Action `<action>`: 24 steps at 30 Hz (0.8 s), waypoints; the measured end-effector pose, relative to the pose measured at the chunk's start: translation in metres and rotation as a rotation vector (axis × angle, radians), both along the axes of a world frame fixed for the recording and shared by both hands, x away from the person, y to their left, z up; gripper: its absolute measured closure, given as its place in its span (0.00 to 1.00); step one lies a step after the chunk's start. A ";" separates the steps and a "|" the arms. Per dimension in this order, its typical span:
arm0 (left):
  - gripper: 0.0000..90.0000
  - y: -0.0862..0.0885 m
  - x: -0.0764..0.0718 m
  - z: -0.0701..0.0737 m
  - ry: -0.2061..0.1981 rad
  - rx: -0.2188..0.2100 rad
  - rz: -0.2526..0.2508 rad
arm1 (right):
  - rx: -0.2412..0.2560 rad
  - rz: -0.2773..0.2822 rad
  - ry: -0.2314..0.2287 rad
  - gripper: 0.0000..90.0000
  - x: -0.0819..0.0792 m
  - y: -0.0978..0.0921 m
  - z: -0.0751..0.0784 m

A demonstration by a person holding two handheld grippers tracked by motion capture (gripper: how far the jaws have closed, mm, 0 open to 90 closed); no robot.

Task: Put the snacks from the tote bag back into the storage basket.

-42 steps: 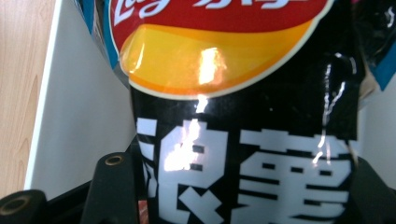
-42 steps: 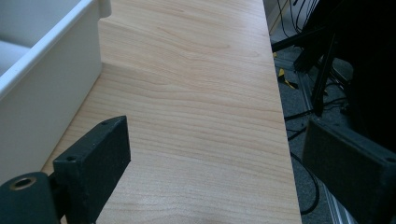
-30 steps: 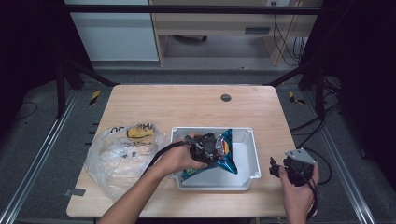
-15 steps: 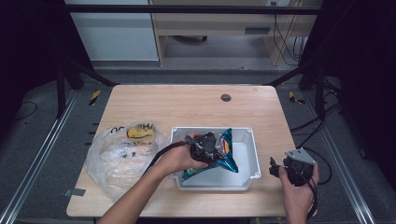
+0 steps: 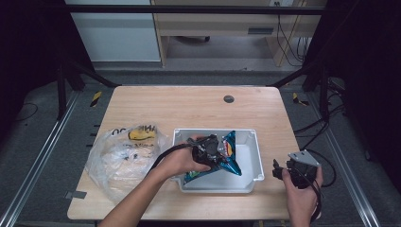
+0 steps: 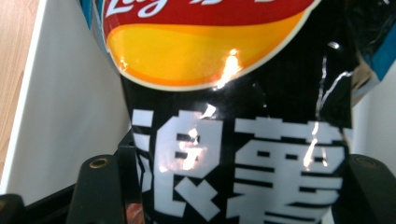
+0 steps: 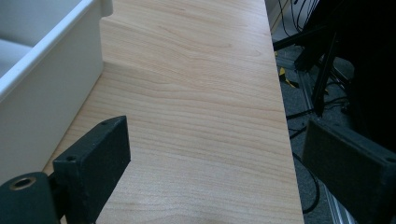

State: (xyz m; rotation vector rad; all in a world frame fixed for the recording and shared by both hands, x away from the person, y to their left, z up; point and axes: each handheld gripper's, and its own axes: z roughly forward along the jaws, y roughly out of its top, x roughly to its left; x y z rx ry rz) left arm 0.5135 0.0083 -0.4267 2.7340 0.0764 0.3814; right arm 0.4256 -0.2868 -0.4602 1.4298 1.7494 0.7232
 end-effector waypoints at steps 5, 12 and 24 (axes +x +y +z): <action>0.36 0.000 0.001 0.000 -0.003 0.002 0.006 | 0.001 0.001 0.000 0.09 0.000 0.000 0.000; 0.30 0.001 0.000 0.002 -0.008 -0.004 0.013 | 0.002 0.000 0.000 0.09 0.000 0.000 0.000; 0.22 0.001 -0.002 0.002 0.001 -0.015 0.015 | 0.002 0.001 0.000 0.09 0.000 0.000 0.000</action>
